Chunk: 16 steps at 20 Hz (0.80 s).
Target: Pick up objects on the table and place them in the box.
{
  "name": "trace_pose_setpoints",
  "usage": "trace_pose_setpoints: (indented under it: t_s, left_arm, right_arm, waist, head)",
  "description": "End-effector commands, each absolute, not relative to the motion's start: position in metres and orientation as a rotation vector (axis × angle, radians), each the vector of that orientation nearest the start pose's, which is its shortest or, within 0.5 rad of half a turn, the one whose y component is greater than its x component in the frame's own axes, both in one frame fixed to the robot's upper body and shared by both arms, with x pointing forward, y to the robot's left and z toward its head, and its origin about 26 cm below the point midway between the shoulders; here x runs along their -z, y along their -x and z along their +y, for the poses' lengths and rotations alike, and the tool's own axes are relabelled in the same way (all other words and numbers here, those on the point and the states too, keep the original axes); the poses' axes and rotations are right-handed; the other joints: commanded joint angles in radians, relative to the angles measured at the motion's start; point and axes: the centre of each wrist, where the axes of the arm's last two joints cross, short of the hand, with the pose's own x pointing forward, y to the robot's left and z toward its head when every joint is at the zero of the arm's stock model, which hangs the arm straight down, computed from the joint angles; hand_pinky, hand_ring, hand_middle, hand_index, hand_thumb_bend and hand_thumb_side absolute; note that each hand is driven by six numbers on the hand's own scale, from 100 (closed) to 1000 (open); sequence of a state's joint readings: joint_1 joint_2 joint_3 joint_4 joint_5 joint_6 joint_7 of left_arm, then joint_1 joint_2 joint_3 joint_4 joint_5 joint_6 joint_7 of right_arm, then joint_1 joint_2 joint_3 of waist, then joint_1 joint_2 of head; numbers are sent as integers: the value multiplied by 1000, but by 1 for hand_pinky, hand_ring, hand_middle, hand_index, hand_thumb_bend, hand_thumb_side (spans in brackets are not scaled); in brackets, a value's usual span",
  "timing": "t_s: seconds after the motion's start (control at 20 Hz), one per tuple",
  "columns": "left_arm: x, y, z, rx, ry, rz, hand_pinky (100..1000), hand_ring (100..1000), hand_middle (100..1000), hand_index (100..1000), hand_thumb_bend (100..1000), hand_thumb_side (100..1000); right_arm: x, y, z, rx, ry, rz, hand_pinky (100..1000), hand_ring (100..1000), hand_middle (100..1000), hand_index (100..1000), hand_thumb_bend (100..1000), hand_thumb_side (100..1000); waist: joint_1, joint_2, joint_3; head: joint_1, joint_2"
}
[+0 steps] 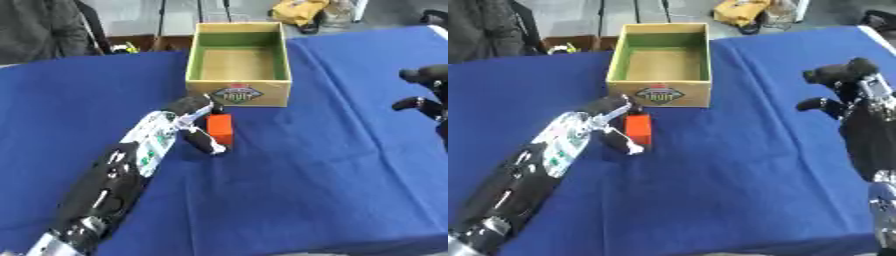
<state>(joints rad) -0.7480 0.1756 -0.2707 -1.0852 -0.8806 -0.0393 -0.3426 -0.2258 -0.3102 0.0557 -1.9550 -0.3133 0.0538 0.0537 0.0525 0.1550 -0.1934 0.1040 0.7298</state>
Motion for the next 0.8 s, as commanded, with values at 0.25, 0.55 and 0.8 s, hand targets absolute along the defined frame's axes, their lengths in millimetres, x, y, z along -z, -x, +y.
trace_pose_setpoints:
  t_s: [0.25, 0.55, 0.8]
  left_arm:
    - [-120, -440, 166, 1296, -638, -1627, 341, 391, 332, 440, 607, 185]
    - [-171, -444, 181, 1170, -695, -1736, 345, 398, 339, 446, 613, 189]
    - [-207, -460, 192, 1044, -846, -1744, 363, 432, 367, 477, 597, 184]
  right_arm:
    - [-173, -297, -254, -282, -242, -2097, 570, 847, 609, 670, 100, 759]
    - [-172, -297, -254, -283, -243, -2092, 570, 847, 609, 670, 100, 758]
    - [-171, -297, -252, -297, -256, -2080, 570, 847, 609, 670, 100, 758]
  waist:
    - [-8, -16, -1]
    - [-5, -24, -10]
    - [-1, -29, -30]
  head:
    - [2, -2]
    - [5, -3]
    - [19, -5]
